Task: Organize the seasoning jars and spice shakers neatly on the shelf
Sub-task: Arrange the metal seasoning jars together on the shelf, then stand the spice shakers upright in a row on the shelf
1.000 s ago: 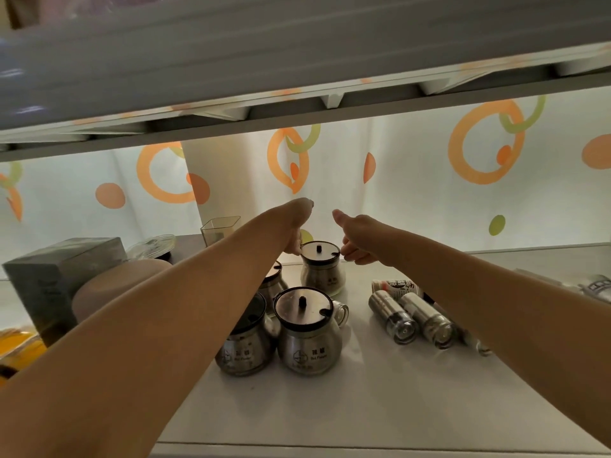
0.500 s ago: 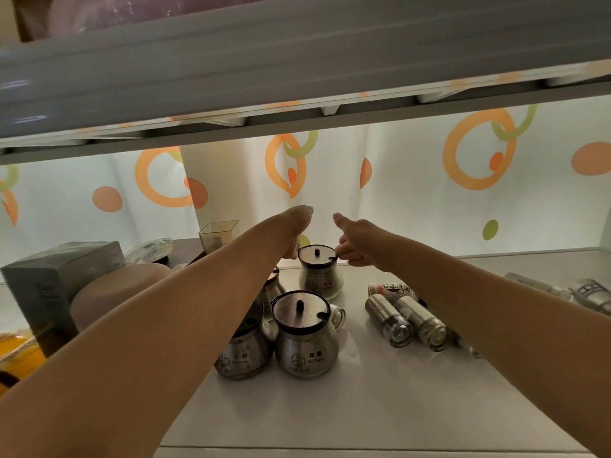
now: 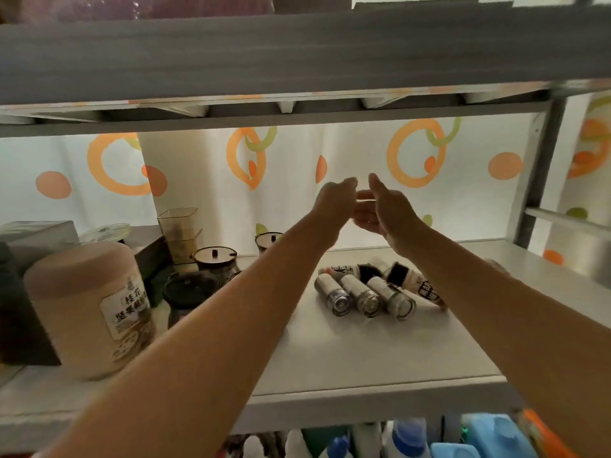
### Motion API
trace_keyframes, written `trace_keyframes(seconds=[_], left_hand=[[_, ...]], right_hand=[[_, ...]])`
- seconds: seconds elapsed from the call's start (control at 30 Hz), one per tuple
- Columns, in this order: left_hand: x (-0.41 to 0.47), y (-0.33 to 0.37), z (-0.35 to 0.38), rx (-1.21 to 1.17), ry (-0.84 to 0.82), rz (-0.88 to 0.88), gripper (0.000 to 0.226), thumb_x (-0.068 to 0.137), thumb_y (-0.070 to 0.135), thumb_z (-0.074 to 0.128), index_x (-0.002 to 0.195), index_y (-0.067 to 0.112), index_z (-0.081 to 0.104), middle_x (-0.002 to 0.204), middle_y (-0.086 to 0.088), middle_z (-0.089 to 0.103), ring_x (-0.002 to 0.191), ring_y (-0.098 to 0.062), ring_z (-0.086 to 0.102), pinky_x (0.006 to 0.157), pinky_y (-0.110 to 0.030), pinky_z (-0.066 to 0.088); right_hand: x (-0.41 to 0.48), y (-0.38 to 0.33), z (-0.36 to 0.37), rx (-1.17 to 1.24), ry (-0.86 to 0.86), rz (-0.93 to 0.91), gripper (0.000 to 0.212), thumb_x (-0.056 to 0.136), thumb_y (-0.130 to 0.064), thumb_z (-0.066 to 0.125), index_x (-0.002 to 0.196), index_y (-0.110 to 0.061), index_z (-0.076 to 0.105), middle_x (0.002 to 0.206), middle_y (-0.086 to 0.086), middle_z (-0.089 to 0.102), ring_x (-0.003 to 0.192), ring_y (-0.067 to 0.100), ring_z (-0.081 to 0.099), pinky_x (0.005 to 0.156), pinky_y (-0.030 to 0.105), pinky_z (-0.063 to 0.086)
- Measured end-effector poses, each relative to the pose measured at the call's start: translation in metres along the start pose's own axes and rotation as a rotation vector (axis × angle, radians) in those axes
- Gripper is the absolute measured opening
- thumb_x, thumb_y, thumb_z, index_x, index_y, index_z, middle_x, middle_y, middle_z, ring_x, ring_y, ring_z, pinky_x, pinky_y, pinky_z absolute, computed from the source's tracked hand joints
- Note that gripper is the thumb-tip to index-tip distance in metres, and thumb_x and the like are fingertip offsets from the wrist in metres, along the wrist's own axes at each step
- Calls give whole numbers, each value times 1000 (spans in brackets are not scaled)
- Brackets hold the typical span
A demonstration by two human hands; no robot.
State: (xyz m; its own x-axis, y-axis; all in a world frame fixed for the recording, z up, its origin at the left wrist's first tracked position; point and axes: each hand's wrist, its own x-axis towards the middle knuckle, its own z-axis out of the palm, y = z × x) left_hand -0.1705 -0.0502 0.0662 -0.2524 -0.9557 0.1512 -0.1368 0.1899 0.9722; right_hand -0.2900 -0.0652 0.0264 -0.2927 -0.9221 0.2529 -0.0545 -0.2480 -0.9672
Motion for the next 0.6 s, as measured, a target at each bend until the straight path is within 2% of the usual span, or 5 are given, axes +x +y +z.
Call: trace_keyframes(seconds=[0.13, 0.2, 0.23, 0.43, 0.6], left_hand=[[-3, -33, 29, 51, 2, 151, 37, 100, 24, 41, 71, 11, 60, 65, 3, 53, 60, -16, 49, 61, -26, 37], [0, -47, 34, 138, 32, 209, 33, 98, 23, 41, 84, 6, 66, 96, -17, 63, 65, -24, 55, 63, -27, 38], [1, -52, 35, 210, 38, 225, 32, 97, 25, 41, 91, 10, 70, 84, -11, 71, 74, -23, 60, 65, -28, 40], [7, -62, 45, 464, -126, 249, 31, 90, 23, 58, 120, 14, 63, 118, -5, 67, 102, -18, 62, 97, -34, 48], [9, -68, 54, 839, -224, 243, 31, 89, 34, 61, 101, 7, 71, 92, -10, 71, 83, -25, 66, 78, -37, 54]], right_hand=[[-5, 17, -18, 136, 74, 78, 53, 101, -46, 37, 114, 1, 60, 96, 15, 72, 86, 23, 71, 85, 35, 57], [-7, 20, -20, 82, 71, 62, 51, 100, -44, 41, 111, 1, 63, 95, 15, 72, 86, 24, 71, 85, 36, 57], [-8, 19, -24, 22, 77, 24, 46, 99, -40, 46, 108, 1, 65, 93, 14, 72, 84, 23, 70, 87, 38, 57], [-36, 9, -87, -367, -54, -67, 16, 90, -15, 66, 101, -5, 68, 98, 18, 73, 94, 27, 72, 88, 35, 57], [-56, 17, -116, -899, -121, -27, 39, 81, -26, 76, 115, -10, 67, 104, 4, 72, 97, 17, 67, 92, 33, 51]])
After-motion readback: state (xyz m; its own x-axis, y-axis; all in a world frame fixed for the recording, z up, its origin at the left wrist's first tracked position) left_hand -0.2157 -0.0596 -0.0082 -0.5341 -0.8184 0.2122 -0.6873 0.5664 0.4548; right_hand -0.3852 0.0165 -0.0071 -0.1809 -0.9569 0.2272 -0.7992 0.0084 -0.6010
